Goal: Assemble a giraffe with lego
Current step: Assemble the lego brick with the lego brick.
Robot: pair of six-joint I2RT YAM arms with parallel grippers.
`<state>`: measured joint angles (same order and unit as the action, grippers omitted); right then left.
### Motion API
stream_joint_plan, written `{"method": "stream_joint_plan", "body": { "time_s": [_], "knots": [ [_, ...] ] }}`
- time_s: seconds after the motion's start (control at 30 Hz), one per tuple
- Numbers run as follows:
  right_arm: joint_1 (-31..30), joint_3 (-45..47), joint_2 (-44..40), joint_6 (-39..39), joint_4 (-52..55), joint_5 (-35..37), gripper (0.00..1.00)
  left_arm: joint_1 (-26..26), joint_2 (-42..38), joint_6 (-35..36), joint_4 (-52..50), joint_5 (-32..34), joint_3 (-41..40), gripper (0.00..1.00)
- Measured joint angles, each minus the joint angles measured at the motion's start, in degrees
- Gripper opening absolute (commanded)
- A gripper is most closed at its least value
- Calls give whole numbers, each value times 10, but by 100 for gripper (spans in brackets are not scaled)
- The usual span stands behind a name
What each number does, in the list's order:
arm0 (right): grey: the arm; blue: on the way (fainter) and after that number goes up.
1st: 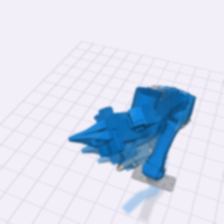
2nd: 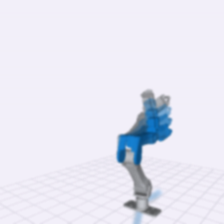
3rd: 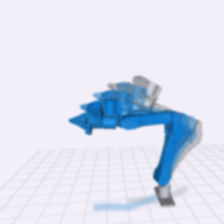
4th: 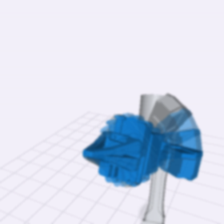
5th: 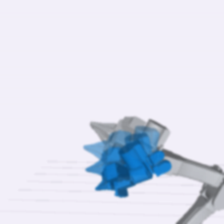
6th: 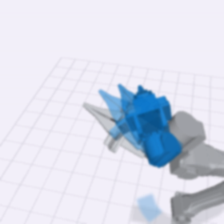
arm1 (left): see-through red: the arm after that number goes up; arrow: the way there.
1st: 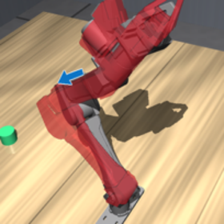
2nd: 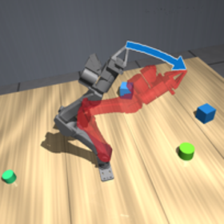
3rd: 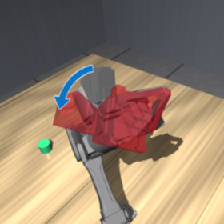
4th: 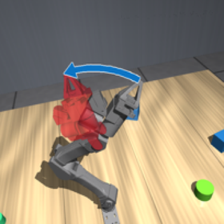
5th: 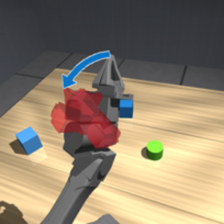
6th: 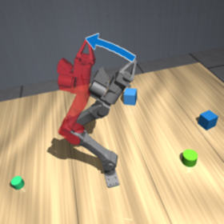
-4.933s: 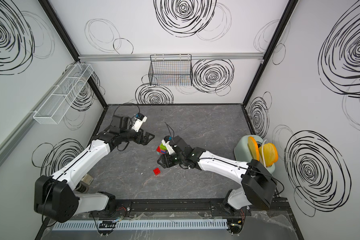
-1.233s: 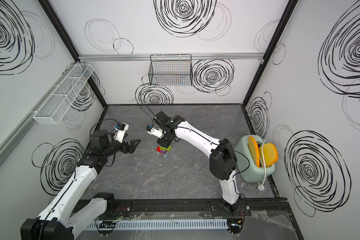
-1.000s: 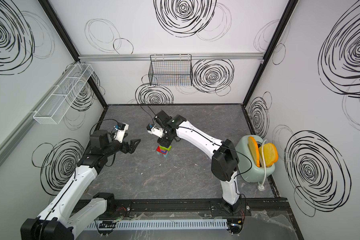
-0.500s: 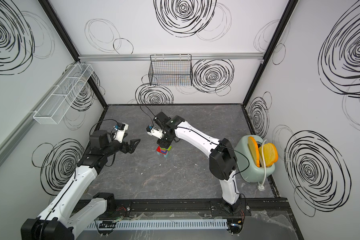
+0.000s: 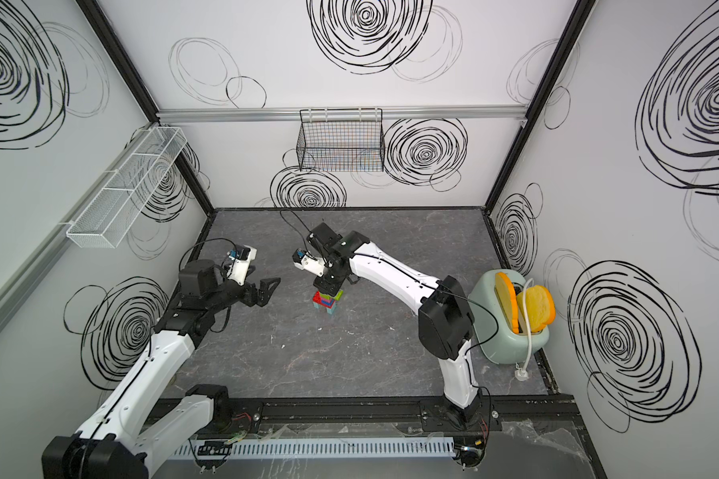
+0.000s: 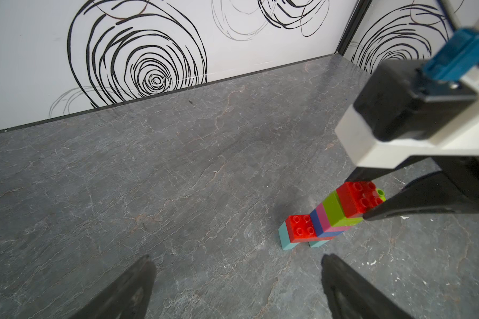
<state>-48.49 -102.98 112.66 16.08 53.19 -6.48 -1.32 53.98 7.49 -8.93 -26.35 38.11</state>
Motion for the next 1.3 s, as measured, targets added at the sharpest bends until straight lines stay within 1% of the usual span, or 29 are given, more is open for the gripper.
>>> {"method": "stream_joint_plan", "body": {
  "time_s": [0.2, 0.5, 0.6, 0.83, 1.0, 1.3],
  "knots": [
    [14, 10, -5, -15, -9, -14, 19, 0, 0, 0, 0, -1, -1, 98],
    [36, 16, -3, -31, -20, -73, 18, 0, 0, 0, 1, -2, -2, 98],
    [28, 22, -5, -31, -23, -78, 18, 0, 0, 0, 0, -2, -2, 98],
    [-11, 36, -9, -31, -37, -81, 18, 0, 0, 0, 0, -2, -2, 98],
    [-13, 24, -7, -33, -32, -73, 18, 0, 0, 0, 0, -3, -2, 98],
    [-14, -21, 7, -44, 31, -66, 18, 0, 0, 0, 0, -3, -2, 98]
  ]
}}
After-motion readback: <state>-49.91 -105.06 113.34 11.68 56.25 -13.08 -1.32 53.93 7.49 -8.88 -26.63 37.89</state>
